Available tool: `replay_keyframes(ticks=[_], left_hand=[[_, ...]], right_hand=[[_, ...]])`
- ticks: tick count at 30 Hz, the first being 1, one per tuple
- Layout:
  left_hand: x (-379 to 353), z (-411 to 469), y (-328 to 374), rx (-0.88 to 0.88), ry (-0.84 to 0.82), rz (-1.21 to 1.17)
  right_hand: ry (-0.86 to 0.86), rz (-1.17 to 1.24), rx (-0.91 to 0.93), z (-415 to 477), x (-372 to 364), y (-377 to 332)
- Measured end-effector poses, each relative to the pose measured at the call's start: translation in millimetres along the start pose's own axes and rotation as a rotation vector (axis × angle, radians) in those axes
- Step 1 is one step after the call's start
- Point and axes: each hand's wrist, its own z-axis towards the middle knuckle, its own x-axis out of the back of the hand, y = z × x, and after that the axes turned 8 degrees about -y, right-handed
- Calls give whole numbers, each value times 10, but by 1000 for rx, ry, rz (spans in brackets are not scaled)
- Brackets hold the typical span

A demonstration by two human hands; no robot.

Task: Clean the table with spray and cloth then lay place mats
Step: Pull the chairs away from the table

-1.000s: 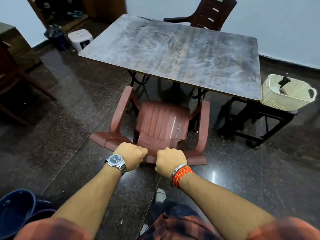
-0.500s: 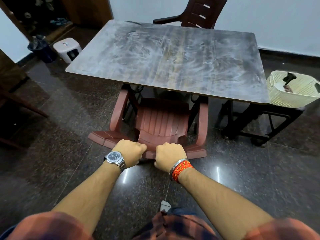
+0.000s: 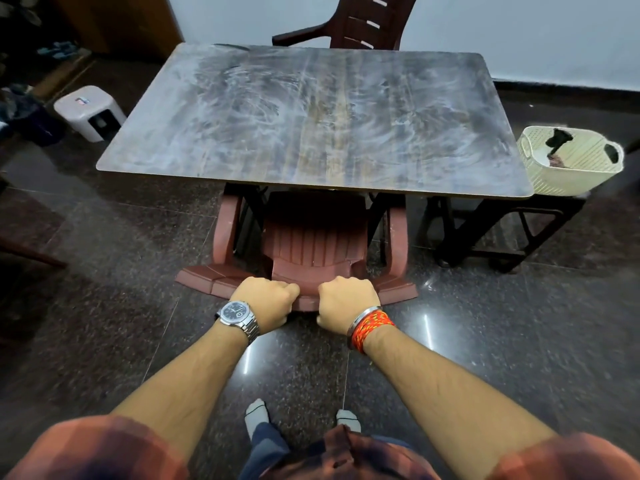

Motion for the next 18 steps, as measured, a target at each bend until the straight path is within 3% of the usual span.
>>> replay_keyframes(ticks=[13,18], left_hand=[[35,111,-275,-93,41,9],[-235,-28,-517,-195,189,14]], right_hand=[[8,-74,-80,177,111,-95],[-13,-83,-87,113,11,-122]])
